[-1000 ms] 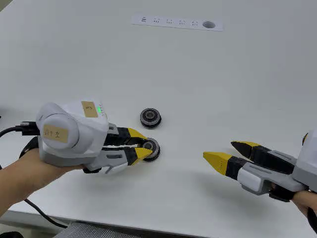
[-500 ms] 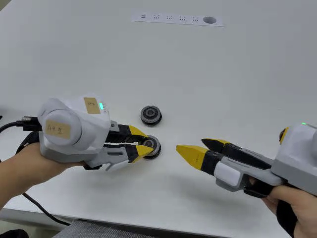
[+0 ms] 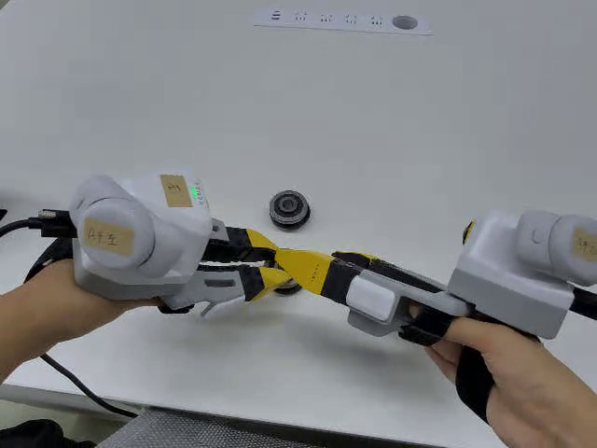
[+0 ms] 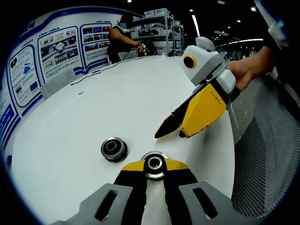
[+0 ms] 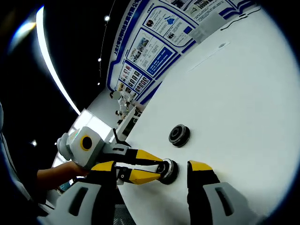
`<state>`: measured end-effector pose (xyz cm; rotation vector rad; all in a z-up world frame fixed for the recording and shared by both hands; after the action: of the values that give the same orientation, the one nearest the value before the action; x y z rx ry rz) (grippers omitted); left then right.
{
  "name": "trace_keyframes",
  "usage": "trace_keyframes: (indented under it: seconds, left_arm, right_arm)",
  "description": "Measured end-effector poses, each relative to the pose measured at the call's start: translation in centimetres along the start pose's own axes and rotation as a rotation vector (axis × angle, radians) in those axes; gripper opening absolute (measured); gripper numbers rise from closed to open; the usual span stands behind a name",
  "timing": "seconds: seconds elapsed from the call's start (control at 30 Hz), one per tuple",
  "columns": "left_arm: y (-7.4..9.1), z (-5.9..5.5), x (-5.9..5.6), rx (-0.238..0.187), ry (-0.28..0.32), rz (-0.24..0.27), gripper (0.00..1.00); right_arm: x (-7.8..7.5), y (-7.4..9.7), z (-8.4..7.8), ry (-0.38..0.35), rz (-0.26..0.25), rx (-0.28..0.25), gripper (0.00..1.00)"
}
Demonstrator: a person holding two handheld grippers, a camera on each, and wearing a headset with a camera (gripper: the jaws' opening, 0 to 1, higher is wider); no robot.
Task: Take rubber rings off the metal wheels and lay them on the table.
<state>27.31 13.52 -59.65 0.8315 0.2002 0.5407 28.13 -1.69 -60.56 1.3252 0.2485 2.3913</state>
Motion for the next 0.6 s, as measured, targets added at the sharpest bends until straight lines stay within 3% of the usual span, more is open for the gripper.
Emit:
trace_keyframes:
  seconds: [0.4, 0.6]
  left_arm:
    - [0.0, 0.0, 0.1, -0.005, 0.005, -0.005, 0.13]
    - [0.0, -0.1, 0.2, -0.006, 0.002, -0.008, 0.13]
  right_arm:
    - [0.5, -1.1, 0.0, -0.056, 0.046, 0.042, 0.61]
    - [1.0, -1.5, -0.5, -0.018, 0.044, 0.102, 0.65]
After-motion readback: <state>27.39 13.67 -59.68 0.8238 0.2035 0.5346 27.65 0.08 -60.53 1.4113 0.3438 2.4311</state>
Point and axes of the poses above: the centre of the closed fingertips' face, and the gripper's own axes: y roughly backward along the fingers, x roughly to its left, z roughly out of its top, the point moved 9 cm from there along y, roughly backward along the fingers, and after that the axes turned 10 degrees about x, right-handed, at the moved point
